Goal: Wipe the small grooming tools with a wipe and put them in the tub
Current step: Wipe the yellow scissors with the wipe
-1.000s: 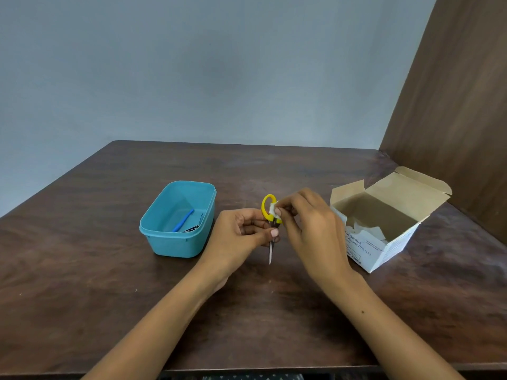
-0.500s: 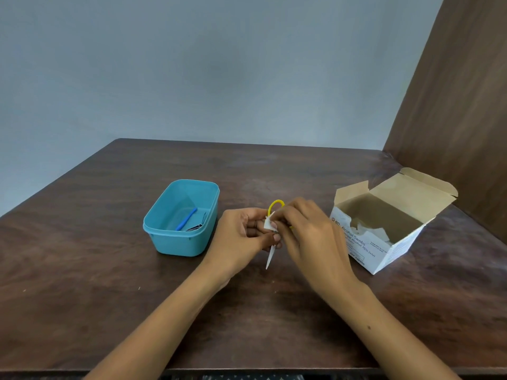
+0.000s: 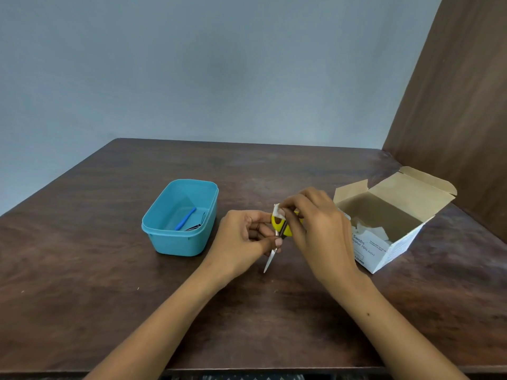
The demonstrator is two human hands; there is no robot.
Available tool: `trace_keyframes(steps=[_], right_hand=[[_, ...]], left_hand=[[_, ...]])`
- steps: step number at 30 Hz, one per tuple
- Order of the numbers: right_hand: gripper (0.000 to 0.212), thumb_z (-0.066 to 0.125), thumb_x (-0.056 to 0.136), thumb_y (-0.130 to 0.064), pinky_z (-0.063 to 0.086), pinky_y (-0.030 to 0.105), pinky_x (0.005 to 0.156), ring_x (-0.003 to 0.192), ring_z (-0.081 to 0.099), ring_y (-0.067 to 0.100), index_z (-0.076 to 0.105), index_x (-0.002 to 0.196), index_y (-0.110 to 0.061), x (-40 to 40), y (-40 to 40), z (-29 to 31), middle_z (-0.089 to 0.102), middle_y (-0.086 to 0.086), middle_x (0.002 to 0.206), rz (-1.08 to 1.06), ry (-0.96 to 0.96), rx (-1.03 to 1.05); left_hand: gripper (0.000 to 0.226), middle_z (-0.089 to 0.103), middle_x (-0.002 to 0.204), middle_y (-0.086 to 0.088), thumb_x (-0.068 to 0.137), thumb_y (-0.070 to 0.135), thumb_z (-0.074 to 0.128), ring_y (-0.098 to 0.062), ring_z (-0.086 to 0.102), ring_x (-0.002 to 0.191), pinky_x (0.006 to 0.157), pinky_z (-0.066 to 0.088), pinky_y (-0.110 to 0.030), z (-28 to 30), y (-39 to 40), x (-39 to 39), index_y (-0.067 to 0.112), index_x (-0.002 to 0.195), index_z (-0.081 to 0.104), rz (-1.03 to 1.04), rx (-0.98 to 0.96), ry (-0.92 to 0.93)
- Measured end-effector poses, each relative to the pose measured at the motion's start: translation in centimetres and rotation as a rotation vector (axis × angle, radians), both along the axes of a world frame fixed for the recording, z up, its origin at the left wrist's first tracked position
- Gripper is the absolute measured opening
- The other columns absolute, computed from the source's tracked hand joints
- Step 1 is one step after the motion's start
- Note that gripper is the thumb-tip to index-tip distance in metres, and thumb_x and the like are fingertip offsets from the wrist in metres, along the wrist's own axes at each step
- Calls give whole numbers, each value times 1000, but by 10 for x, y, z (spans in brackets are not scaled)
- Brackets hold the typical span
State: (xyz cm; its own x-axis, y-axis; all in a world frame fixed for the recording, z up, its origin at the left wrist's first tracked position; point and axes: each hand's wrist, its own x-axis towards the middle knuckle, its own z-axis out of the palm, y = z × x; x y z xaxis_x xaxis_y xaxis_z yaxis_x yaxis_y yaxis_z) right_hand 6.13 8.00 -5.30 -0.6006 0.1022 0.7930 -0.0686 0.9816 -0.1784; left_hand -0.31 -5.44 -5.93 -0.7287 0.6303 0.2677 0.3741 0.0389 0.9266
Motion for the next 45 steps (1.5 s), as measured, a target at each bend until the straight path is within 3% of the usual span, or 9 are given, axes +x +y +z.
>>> trace_keyframes(steps=[6,13,20,27,32,35,38,41,45], right_hand=[[5,68,81,-11,40,27,49,72,57,20,63,80,-13,-2,-4,-3,62,1,79,-67,41,-119],[6,67,86,-20,47,30,62,66,60,11,65,81,-20,-7,6,-5,66,-5,78,6,72,-575],[4,69,82,-13,46,32,57,68,55,12,66,81,-14,4,1,-14,63,-2,82,10,-8,-296],[4,66,84,-11,49,34,56,71,56,10,65,83,-16,8,-4,-17,62,-4,85,60,-40,-283],[12,63,87,-10,51,27,66,78,64,9,61,81,-19,2,4,-14,68,-9,80,108,10,-744],[13,60,89,-6,54,23,59,80,65,14,61,82,-17,1,2,-10,69,0,82,272,-7,-1045],[8,60,88,-4,53,20,58,79,66,11,63,84,-10,3,-1,-5,69,7,84,385,21,-1148],[6,63,87,-5,54,21,60,77,67,10,66,84,-10,3,0,-5,71,5,82,426,15,-1152],[5,66,85,-10,54,25,67,79,67,9,69,84,-15,2,-2,-8,71,-4,81,333,2,-930]], left_hand=[[27,74,71,-6,76,-1,72,-17,72,70,74,59,-30,2,0,0,18,96,71,-7,-4,11],[23,73,70,-12,75,-5,72,-17,71,65,63,55,-21,2,-1,1,10,92,72,26,43,-40],[21,71,65,-11,75,-8,71,-17,69,61,62,57,-25,2,0,-1,10,86,72,94,150,-124],[22,73,72,-15,75,-4,72,-20,70,66,64,58,-26,2,-1,-1,9,92,73,118,203,-230],[20,75,77,-12,75,-4,71,-18,72,67,59,56,-22,7,-3,2,0,95,70,87,239,-452],[16,75,78,-10,75,-2,70,-16,73,68,56,55,-20,11,-4,3,3,90,69,32,225,-597],[29,75,75,-10,77,-4,66,-15,72,64,54,56,-21,14,-3,3,1,105,56,-19,242,-800],[44,74,78,-11,74,-2,67,-17,73,68,60,58,-24,14,-3,1,-5,116,54,-76,231,-879],[33,75,86,-13,74,1,68,-19,73,78,65,59,-25,10,-4,-1,-3,106,63,-94,153,-810]])
